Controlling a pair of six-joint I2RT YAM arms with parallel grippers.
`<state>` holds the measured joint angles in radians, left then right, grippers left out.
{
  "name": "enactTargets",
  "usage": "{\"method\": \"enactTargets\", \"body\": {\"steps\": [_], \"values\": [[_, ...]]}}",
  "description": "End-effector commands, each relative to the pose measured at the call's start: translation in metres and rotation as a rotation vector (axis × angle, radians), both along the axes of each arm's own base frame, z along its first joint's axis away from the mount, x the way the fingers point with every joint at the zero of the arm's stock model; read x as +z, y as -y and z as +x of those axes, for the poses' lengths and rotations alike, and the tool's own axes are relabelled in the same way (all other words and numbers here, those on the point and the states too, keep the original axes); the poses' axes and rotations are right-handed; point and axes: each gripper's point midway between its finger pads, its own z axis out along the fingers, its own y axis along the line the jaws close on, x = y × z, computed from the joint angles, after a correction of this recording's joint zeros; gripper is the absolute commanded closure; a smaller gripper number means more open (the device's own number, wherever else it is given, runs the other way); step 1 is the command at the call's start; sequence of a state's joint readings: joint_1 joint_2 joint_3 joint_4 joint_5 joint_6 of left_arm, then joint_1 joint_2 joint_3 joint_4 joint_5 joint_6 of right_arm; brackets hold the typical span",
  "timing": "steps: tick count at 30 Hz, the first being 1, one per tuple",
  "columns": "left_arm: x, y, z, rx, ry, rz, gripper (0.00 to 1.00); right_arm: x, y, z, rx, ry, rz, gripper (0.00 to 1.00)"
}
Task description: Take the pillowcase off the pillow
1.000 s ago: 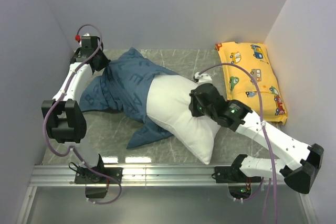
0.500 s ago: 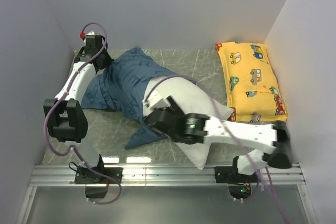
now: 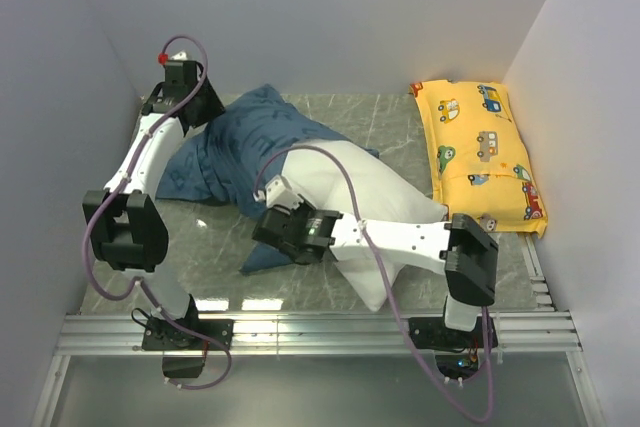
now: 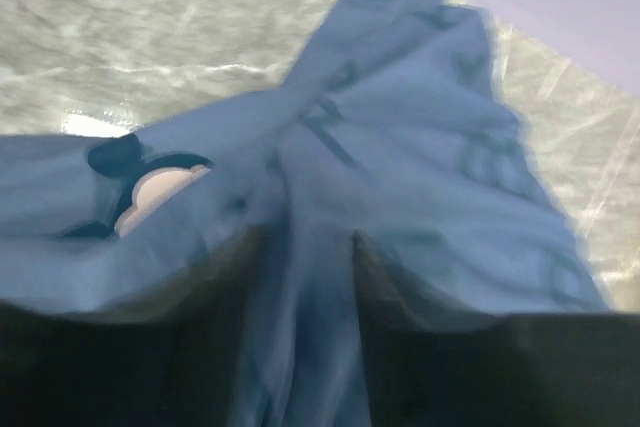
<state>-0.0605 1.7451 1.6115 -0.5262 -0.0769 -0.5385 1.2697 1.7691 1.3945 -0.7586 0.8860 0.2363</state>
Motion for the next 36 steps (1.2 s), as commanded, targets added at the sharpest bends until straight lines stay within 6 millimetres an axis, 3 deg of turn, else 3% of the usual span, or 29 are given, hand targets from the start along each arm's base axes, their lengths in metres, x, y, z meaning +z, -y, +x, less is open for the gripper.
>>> {"method": "enactTargets", "body": {"steps": [1,3,5,7,8,10,11,13,14,16,17,22,29,32,35,36], "values": [[0.095,0.019,-0.014,-0.06,0.201,-0.007,0.46,0.066,-0.012,0.005,-0.015,0.03,0.217,1.0],[0.129,0.024,-0.031,-0.067,0.27,-0.02,0.38,0.094,-0.018,0.007,0.002,0.016,0.32,1.0],[0.156,0.028,-0.053,-0.071,0.327,-0.059,0.33,0.108,-0.016,0.012,-0.004,0.002,0.378,1.0],[0.166,0.034,-0.071,-0.077,0.359,-0.09,0.3,0.12,-0.016,0.015,-0.008,-0.012,0.422,1.0],[0.165,0.034,-0.09,-0.059,0.365,-0.119,0.3,0.126,-0.014,0.017,-0.014,-0.013,0.446,1.0],[0.159,0.036,-0.107,-0.042,0.381,-0.153,0.29,0.133,-0.013,0.02,-0.01,-0.031,0.49,1.0],[0.143,0.034,-0.122,-0.017,0.373,-0.184,0.29,0.142,-0.012,0.019,0.0,-0.029,0.524,1.0],[0.134,0.032,-0.13,0.004,0.394,-0.215,0.27,0.149,-0.012,0.018,0.012,-0.036,0.575,1.0],[0.116,0.032,-0.136,0.014,0.37,-0.23,0.27,0.155,-0.013,0.014,0.03,-0.046,0.605,1.0],[0.109,0.039,-0.135,-0.008,0.374,-0.264,0.26,0.159,-0.012,0.012,0.036,-0.052,0.634,1.0],[0.091,0.043,-0.136,-0.013,0.337,-0.29,0.26,0.162,-0.011,0.01,0.045,-0.059,0.651,1.0],[0.061,0.056,-0.133,-0.015,0.292,-0.352,0.24,0.169,-0.01,0.007,0.058,-0.075,0.696,1.0],[0.067,0.057,-0.113,0.014,0.354,-0.398,0.22,0.164,-0.014,-0.003,0.077,-0.124,0.732,1.0],[0.069,0.055,-0.102,0.036,0.379,-0.399,0.26,0.16,-0.011,-0.007,0.076,-0.134,0.737,1.0],[0.067,0.047,-0.087,0.077,0.369,-0.352,0.55,0.159,-0.006,-0.009,0.071,-0.136,0.742,1.0],[0.067,0.045,-0.084,0.085,0.368,-0.335,0.74,0.16,-0.005,-0.009,0.072,-0.134,0.746,1.0]]}}
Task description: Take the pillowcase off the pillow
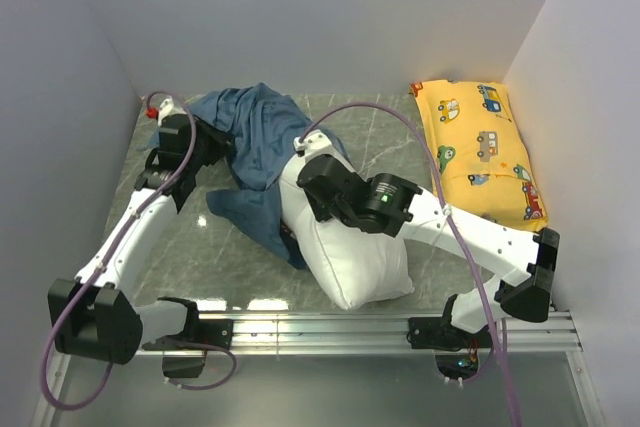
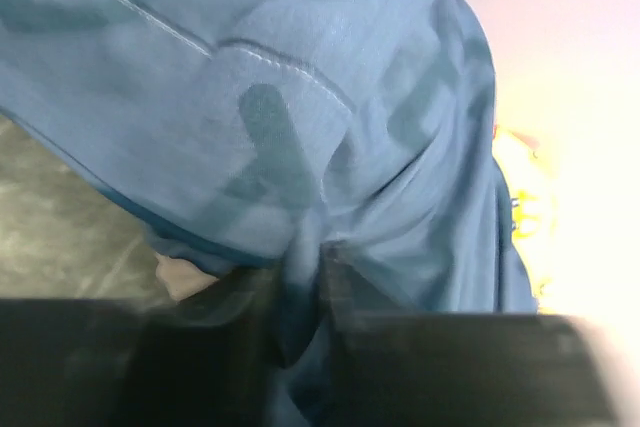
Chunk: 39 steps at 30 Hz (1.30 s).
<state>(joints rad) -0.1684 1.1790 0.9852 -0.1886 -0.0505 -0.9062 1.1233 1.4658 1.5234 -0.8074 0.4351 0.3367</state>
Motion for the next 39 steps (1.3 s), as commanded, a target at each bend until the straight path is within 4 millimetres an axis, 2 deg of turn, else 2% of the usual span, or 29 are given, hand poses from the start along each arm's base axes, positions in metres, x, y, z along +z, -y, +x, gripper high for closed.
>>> {"method": "enactTargets", "body": {"steps": [1,3,4,5,6,7,8,9,11,13,14,17,22,28,33,38,39], "values": [[0.033,-0.01,0.025,0.07,0.09,0.04,0.84,0.054,0.002,0.001,-0.028,0.085,0.193,1.0],[0.036,-0.028,0.036,0.15,0.077,0.084,1.0,0.054,0.009,0.002,-0.044,0.091,0.185,1.0],[0.035,-0.037,0.037,0.182,0.059,0.105,1.0,0.057,0.012,0.0,-0.048,0.095,0.193,1.0],[0.043,-0.046,0.042,0.217,0.064,0.119,1.0,0.057,0.017,0.0,-0.06,0.1,0.188,1.0],[0.047,-0.071,0.045,0.3,0.06,0.131,1.0,0.056,0.021,0.0,-0.067,0.1,0.183,1.0],[0.051,-0.084,0.047,0.334,0.061,0.132,1.0,0.062,0.027,-0.003,-0.072,0.111,0.197,1.0],[0.056,-0.107,0.053,0.391,0.066,0.134,1.0,0.062,0.033,-0.003,-0.082,0.115,0.196,1.0],[0.057,-0.115,0.056,0.413,0.062,0.134,1.0,0.063,0.038,-0.004,-0.088,0.118,0.199,1.0],[0.059,-0.147,0.065,0.482,0.047,0.15,1.0,0.073,0.051,-0.008,-0.103,0.129,0.229,1.0],[0.055,-0.164,0.077,0.518,0.026,0.172,1.0,0.083,0.065,-0.014,-0.108,0.139,0.264,1.0],[0.052,-0.179,0.08,0.543,0.02,0.177,1.0,0.086,0.071,-0.014,-0.118,0.142,0.271,1.0],[0.035,-0.201,0.094,0.571,-0.024,0.191,1.0,0.099,0.091,-0.02,-0.131,0.158,0.305,1.0],[0.005,-0.22,0.122,0.569,-0.089,0.199,1.0,0.123,0.119,-0.031,-0.156,0.185,0.363,1.0],[-0.016,-0.224,0.151,0.523,-0.162,0.209,1.0,0.162,0.141,-0.051,-0.122,0.207,0.487,1.0],[-0.026,-0.239,0.162,0.529,-0.202,0.22,1.0,0.187,0.154,-0.067,-0.075,0.214,0.561,1.0],[-0.026,-0.249,0.171,0.526,-0.198,0.204,1.0,0.205,0.155,-0.077,-0.028,0.217,0.617,1.0],[-0.02,-0.251,0.173,0.525,-0.189,0.203,1.0,0.208,0.156,-0.08,-0.015,0.215,0.625,1.0]]}}
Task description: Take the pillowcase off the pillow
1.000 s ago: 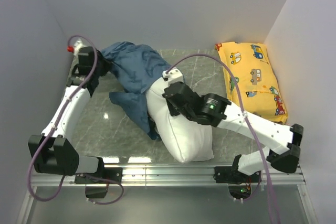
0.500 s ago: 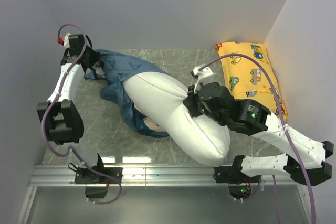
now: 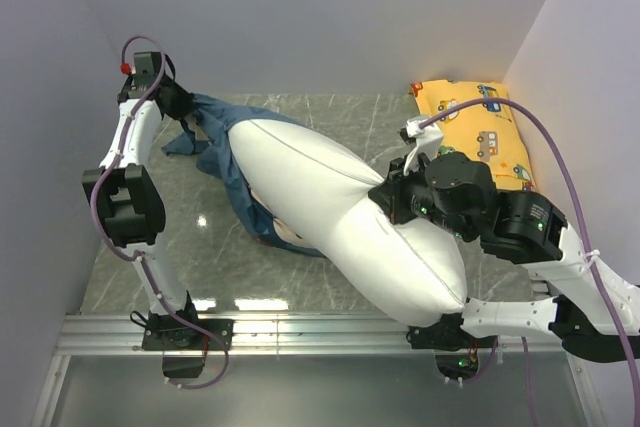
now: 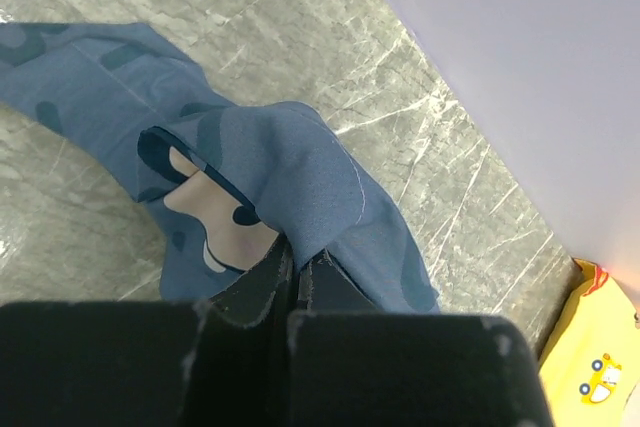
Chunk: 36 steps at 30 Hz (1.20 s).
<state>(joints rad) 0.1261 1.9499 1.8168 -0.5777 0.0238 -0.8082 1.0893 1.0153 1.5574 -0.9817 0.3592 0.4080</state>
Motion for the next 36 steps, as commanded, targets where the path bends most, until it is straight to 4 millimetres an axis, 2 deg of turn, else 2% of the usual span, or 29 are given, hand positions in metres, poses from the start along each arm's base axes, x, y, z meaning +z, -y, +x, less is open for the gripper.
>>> {"method": "enactTargets", "body": {"steps": [1,3,6,13,16,20,25,26,28,30,31,32,33,35,36], "values": [[0.023,-0.129,0.022,0.312,0.111,0.216,1.0,0.097,0.054,-0.026,-0.015,0.153,0.297,1.0],[0.019,-0.134,0.026,0.308,0.097,0.215,1.0,0.109,0.061,-0.031,-0.005,0.172,0.328,1.0],[0.019,-0.137,0.029,0.304,0.094,0.222,1.0,0.116,0.067,-0.035,-0.003,0.181,0.346,1.0],[0.008,-0.141,0.03,0.299,0.075,0.209,1.0,0.131,0.071,-0.04,0.013,0.201,0.398,1.0],[0.005,-0.136,0.026,0.288,0.08,0.192,1.0,0.137,0.067,-0.036,0.008,0.215,0.41,1.0],[0.007,-0.132,0.021,0.284,0.08,0.179,1.0,0.142,0.059,-0.017,-0.064,0.242,0.398,1.0],[0.0,-0.119,0.004,0.265,0.062,0.142,0.99,0.155,0.042,0.03,-0.24,0.325,0.306,1.0],[-0.002,-0.117,0.001,0.26,0.058,0.14,0.97,0.151,0.03,0.047,-0.273,0.338,0.255,1.0],[-0.008,-0.11,-0.009,0.248,0.034,0.122,0.95,0.144,0.021,0.066,-0.313,0.348,0.2,1.0],[-0.01,-0.104,-0.02,0.236,0.028,0.12,0.88,0.13,0.003,0.089,-0.335,0.357,0.151,1.0],[-0.01,-0.097,-0.028,0.223,0.029,0.118,0.82,0.111,-0.012,0.103,-0.345,0.354,0.108,1.0],[-0.008,-0.096,-0.026,0.22,0.04,0.118,0.78,0.099,-0.021,0.109,-0.343,0.347,0.089,1.0],[-0.006,-0.092,-0.033,0.211,0.045,0.125,0.75,0.074,-0.033,0.117,-0.334,0.325,0.044,1.0],[-0.006,-0.083,-0.039,0.193,0.05,0.119,0.66,0.046,-0.062,0.129,-0.305,0.299,0.051,1.0],[0.007,-0.078,-0.042,0.18,0.079,0.122,0.62,0.016,-0.072,0.134,-0.293,0.266,0.011,1.0]]}}
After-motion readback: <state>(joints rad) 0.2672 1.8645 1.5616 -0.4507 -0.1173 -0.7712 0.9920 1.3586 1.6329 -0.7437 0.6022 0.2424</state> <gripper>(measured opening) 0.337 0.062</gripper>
